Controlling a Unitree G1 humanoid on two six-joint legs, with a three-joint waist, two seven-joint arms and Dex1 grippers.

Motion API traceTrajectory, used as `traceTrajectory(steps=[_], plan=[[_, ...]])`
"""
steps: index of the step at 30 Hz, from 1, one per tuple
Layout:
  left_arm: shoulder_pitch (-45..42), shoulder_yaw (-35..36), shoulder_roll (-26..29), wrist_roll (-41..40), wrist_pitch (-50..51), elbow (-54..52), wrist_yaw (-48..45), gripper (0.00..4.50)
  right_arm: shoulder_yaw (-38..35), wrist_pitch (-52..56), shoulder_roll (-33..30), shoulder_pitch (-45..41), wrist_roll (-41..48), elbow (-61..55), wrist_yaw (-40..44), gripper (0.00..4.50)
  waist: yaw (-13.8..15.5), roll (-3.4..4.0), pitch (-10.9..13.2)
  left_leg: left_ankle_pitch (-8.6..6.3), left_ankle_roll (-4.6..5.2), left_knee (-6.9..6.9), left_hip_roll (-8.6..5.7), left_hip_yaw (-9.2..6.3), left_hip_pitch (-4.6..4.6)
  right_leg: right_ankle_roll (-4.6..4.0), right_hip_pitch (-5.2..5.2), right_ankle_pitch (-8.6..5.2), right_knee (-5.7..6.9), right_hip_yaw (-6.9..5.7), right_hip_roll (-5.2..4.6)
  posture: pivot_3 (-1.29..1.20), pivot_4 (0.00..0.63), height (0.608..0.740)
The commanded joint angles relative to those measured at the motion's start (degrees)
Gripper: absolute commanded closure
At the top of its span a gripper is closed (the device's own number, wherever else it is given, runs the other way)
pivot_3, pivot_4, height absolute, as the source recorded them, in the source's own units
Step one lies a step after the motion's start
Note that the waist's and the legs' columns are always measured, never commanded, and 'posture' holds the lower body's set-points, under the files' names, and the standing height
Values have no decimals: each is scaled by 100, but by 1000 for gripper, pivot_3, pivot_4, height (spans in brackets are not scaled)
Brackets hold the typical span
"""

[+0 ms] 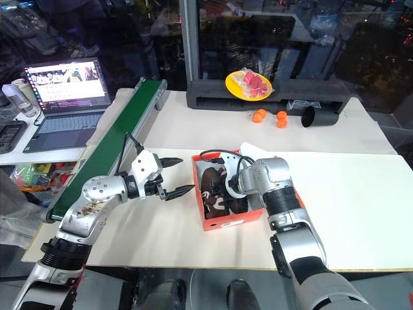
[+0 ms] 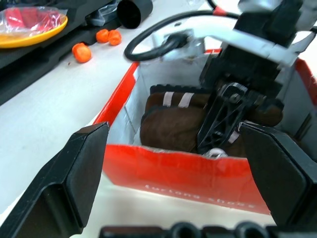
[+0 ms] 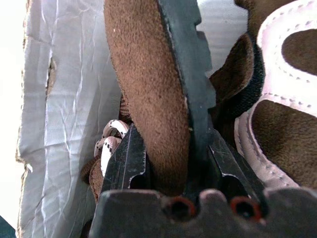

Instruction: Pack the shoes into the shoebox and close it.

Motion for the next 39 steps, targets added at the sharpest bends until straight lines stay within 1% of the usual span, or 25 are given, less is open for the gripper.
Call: traceTrajectory(steps=[1, 5, 7, 10, 11, 12, 14, 16, 17, 19, 22, 24, 25, 26, 27, 28, 29, 30, 32, 33, 34, 35, 36, 37, 39], plan=[[-35, 6, -2, 52, -64, -111, -16, 0, -288, -355, 123, 102, -302, 424, -102, 2488, 0, -1, 0, 0, 0, 0, 3, -1, 10, -2, 10, 1, 0, 0, 3, 0, 150, 734], [-27, -4, 19, 49, -42, -120, -25, 0, -773, -446, 141, -170, -328, 121, -276, 1091, 16, 0, 0, 0, 0, 0, 6, -3, 50, -2, 52, 0, -5, 0, 6, 0, 150, 734], [-9, -4, 34, 45, -31, -142, -41, 0, -1194, -166, 141, -352, -166, -474, -456, 491, 40, 2, 3, 1, -1, 0, 2, -3, 48, -2, 52, 0, -6, 0, 2, 0, 150, 734], [6, -4, 49, 52, -18, -163, -61, 0, -1787, 464, 162, -464, 118, -1479, -691, 491, 44, 8, 8, 1, -1, 0, -3, -1, 10, -1, 13, 0, -2, 1, -5, 0, 150, 734], [-6, 1, 46, 48, -3, -146, -64, 0, -2104, 924, 164, -467, 250, -2082, -742, 491, 41, 9, 8, 2, -2, 3, -3, -2, -29, -1, -34, 1, 11, 2, -5, 0, 150, 734], [-17, 4, 44, 45, 7, -133, -65, 0, -2345, 1273, 185, -470, 322, -2530, -783, 491, 43, 9, 8, 3, -2, 3, -3, -5, -44, -1, -47, 1, 11, 2, -3, 0, 150, 734], [-30, -3, 28, 49, 8, -91, -68, 0, -2870, 1735, 206, -264, 660, -3402, -954, 491, 55, 10, 7, 0, 2, -2, 1, -12, -51, -2, -51, 1, 13, -7, -1, 0, 150, 734], [-29, -12, 23, 54, 0, -80, -77, 0, -3243, 1811, 243, -26, 964, -3879, -1156, 491, 55, 10, 7, -8, 13, -14, 2, -15, -54, -1, -44, 1, 16, -14, -2, 0, 150, 734], [-29, -18, 23, 47, -3, -85, -95, 0, -3447, 1811, 190, 139, 1095, -4153, -1265, 734, 54, 10, 7, -11, 16, -14, -1, -14, -54, -2, -40, 1, 11, -15, -7, 0, 150, 734], [-53, -43, 14, 22, 6, -97, -150, 0, -3712, 1811, -261, 733, 1531, -4799, -1352, 1197, 100, 10, 7, -13, 18, -15, -6, -12, -56, 0, -34, 0, -2, -16, -14, 0, 150, 734], [-78, -58, 5, 4, 4, -80, -218, 0, -3663, 1811, -1063, 1572, 2056, -5402, -1348, 2187, 175, 19, 13, -13, 17, -10, -17, -6, -68, 8, -37, -5, -21, -17, -27, 0, 150, 734], [-110, -91, -20, 23, -17, -13, -247, 0, -3617, 1811, -1936, 2419, 2559, -5830, -1212, 2894, 179, 21, 13, -13, 18, -3, -18, -3, -64, 13, -35, -9, -30, -15, -29, 0, 150, 734], [-120, -99, -24, 33, -34, 15, -266, 0, -3596, 1811, -2248, 2721, 2789, -5961, -1201, 3281, 182, 21, 13, -13, 18, -3, -18, -3, -64, 13, -36, -9, -31, -14, -27, 0, 150, 734], [-123, -97, -22, 39, -49, 34, -284, 0, -3578, 1811, -2425, 2877, 2965, -6022, -1229, 3504, 179, 21, 13, -13, 18, -3, -15, -4, -56, 13, -29, -13, -27, -14, -24, 0, 150, 734], [-146, -118, -40, 40, -45, 52, -304, 0, -3695, 1811, -2790, 3286, 3330, -6173, -1125, 3952, 152, 21, 13, -13, 18, -3, -14, -3, -53, 12, -27, -14, -27, -13, -22, 0, 150, 734], [-167, -136, -56, 39, -44, 67, -324, 0, -3780, 1811, -3081, 3605, 3619, -6291, -1049, 4227, 133, 22, 13, -13, 18, -3, -12, 0, -50, 12, -30, -14, -23, -6, -19, 0, 150, 734], [-188, -149, -70, 32, -42, 83, -340, 0, -3818, 1811, -3340, 3885, 3850, -6391, -1005, 4383, 120, 21, 13, -13, 19, -3, -12, 0, -46, 11, -26, -15, -19, -4, -18, 0, 150, 734], [-202, -155, -78, 27, -43, 96, -353, 0, -3836, 1811, -3502, 4050, 4013, -6443, -1004, 4383, 111, 22, 13, -13, 19, -1, -8, 1, -43, 11, -24, -15, -19, -2, -15, 0, 150, 734], [-233, -173, -106, 37, -58, 154, -375, 0, -3864, 1811, -3339, 4279, 4138, -6367, -1290, 4383, 59, 19, 12, -12, 19, 0, -9, 2, -33, 11, -17, -15, -15, 3, -14, 0, 150, 734], [-246, -194, -115, 56, -78, 186, -392, 0, -3846, 1811, -3002, 4397, 4064, -6293, -1627, 4383, 51, 18, 11, -12, 19, 1, -6, 2, -26, 11, -5, -15, -18, 6, -9, 0, 150, 734], [-263, -203, -125, 67, -82, 206, -403, 0, -3989, 1811, -2399, 4351, 3919, -6148, -2136, 4383, 42, 14, 9, -12, 19, 5, -5, 2, -24, 11, -2, -15, -18, 7, -8, 0, 150, 734], [-283, -204, -133, 66, -74, 209, -412, 0, -4346, 1811, -1562, 4166, 3711, -5978, -2750, 4383, 38, 5, 5, -11, 20, 7, -5, 1, -22, 12, 1, -15, -19, 9, -4, 0, 150, 734], [-298, -200, -138, 64, -67, 210, -421, 0, -4616, 1811, -956, 4016, 3591, -5870, -3220, 4383, 27, -10, -5, -11, 21, 9, -1, 0, -19, 11, 2, -15, -18, 11, 0, 0, 150, 734], [-314, -188, -141, 59, -59, 213, -426, 0, -4709, 1811, -656, 4003, 3586, -5841, -3521, 4383, 27, 2, -3, -10, 22, 13, 11, -4, -18, 10, 2, -14, -18, 11, 15, 0, 150, 734], [-340, -166, -145, 65, -53, 237, -432, 0, -4894, 1811, -72, 3983, 3630, -5869, -4050, 4383, 40, 37, 7, -3, 25, 14, 2, 1, -37, 8, -25, -8, -10, 24, 10, 0, 150, 734]])
